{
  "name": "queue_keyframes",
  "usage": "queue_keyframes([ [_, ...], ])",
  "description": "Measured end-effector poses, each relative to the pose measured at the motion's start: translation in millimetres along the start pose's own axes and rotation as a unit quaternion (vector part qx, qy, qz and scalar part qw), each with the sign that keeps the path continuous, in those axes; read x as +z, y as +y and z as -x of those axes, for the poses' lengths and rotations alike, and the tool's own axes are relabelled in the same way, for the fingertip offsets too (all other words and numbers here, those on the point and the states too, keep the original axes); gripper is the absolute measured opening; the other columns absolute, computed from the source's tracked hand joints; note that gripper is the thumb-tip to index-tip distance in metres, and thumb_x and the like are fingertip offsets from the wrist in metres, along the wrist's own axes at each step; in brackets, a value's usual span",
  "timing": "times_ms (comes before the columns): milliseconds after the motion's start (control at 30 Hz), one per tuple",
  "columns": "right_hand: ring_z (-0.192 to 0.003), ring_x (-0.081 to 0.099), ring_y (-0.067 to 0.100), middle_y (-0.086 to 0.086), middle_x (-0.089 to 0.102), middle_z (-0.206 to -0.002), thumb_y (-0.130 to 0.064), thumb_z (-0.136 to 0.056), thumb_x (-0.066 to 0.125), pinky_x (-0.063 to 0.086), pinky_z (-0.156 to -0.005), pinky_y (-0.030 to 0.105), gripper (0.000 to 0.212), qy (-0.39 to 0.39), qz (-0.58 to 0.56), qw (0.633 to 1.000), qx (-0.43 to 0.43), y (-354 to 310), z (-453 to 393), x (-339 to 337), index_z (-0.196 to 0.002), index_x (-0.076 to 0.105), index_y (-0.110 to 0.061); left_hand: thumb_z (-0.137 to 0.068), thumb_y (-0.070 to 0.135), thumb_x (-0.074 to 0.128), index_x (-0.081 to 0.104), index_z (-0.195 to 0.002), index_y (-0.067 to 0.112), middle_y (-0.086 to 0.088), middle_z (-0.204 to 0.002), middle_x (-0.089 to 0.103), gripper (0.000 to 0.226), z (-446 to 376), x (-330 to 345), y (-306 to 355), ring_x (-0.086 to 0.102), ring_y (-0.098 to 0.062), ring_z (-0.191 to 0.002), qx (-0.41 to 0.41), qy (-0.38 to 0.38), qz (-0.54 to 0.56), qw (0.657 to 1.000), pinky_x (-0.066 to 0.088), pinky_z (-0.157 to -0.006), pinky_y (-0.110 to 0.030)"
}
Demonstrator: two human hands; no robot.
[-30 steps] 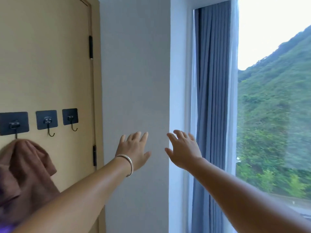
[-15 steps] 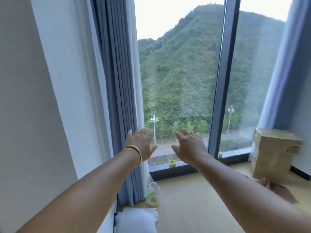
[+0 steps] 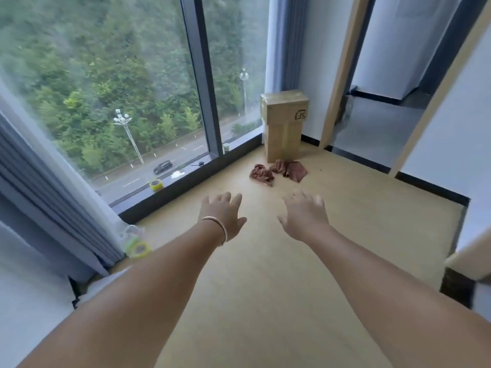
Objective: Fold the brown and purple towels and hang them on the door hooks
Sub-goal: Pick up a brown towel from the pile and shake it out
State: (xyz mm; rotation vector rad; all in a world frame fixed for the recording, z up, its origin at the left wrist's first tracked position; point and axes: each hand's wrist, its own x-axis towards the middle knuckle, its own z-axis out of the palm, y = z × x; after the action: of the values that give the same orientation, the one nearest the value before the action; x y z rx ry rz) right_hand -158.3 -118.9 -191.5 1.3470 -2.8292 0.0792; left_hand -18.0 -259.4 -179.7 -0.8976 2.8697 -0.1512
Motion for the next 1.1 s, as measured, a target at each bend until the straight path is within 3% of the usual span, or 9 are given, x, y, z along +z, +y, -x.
queue_keyframes([
  [167,-0.126,0.043,0.024,0.005,0.044,-0.138,-0.048,-0.092,0.046,0.031,-0.103,0.042,0.051,-0.051,-0.012,0.993,0.101,80.4,38.3,45.2,-0.137,0.042,-0.024,-0.096,0.053,0.035,0.02,-0.148,0.026,-0.002,-0.147,0.035,0.06,-30.3,38.2,101.7,0.037,-0.024,-0.133,0.083,-0.052,0.019,0.995,0.022,-0.113,-0.049],
  [367,-0.124,0.044,0.025,0.002,0.046,-0.136,-0.044,-0.091,0.05,0.034,-0.099,0.041,0.047,-0.114,-0.047,0.967,0.225,143.2,80.4,88.5,-0.134,0.045,-0.027,-0.099,0.051,0.03,0.012,-0.152,0.028,0.0,-0.158,0.019,0.061,-54.7,75.7,185.2,0.008,-0.02,-0.148,0.175,-0.097,0.016,0.98,0.007,-0.117,-0.052],
  [500,-0.126,0.042,0.026,0.003,0.046,-0.137,-0.047,-0.093,0.048,0.034,-0.103,0.043,0.048,-0.147,-0.065,0.944,0.289,170.3,83.2,111.1,-0.136,0.044,-0.026,-0.099,0.048,0.033,0.021,-0.15,0.029,0.0,-0.16,0.016,0.055,-76.6,99.7,214.6,0.006,-0.019,-0.149,0.221,-0.112,0.015,0.969,0.005,-0.118,-0.051],
  [700,-0.122,0.045,0.026,0.002,0.05,-0.131,-0.048,-0.093,0.048,0.035,-0.102,0.043,0.047,-0.172,-0.069,0.922,0.34,204.5,32.8,135.4,-0.134,0.046,-0.026,-0.098,0.048,0.036,0.02,-0.15,0.029,-0.001,-0.159,0.018,0.058,-148.9,130.7,230.5,0.009,-0.019,-0.148,0.265,-0.154,0.018,0.952,0.007,-0.118,-0.052],
  [900,-0.13,0.04,0.025,0.002,0.045,-0.14,-0.046,-0.093,0.047,0.032,-0.106,0.043,0.051,-0.184,-0.096,0.909,0.361,233.3,-57.2,143.4,-0.139,0.042,-0.027,-0.098,0.048,0.035,0.019,-0.15,0.028,-0.002,-0.157,0.021,0.058,-253.8,126.8,237.5,0.013,-0.02,-0.147,0.283,-0.172,0.032,0.943,0.008,-0.117,-0.052],
  [1100,-0.132,0.038,0.025,0.003,0.043,-0.143,-0.042,-0.094,0.044,0.03,-0.107,0.043,0.051,-0.18,-0.097,0.908,0.366,262.7,-125.5,146.6,-0.142,0.041,-0.026,-0.098,0.049,0.037,0.021,-0.149,0.028,-0.001,-0.154,0.027,0.058,-342.4,119.4,255.7,0.019,-0.019,-0.145,0.302,-0.152,0.027,0.941,0.01,-0.117,-0.053],
])
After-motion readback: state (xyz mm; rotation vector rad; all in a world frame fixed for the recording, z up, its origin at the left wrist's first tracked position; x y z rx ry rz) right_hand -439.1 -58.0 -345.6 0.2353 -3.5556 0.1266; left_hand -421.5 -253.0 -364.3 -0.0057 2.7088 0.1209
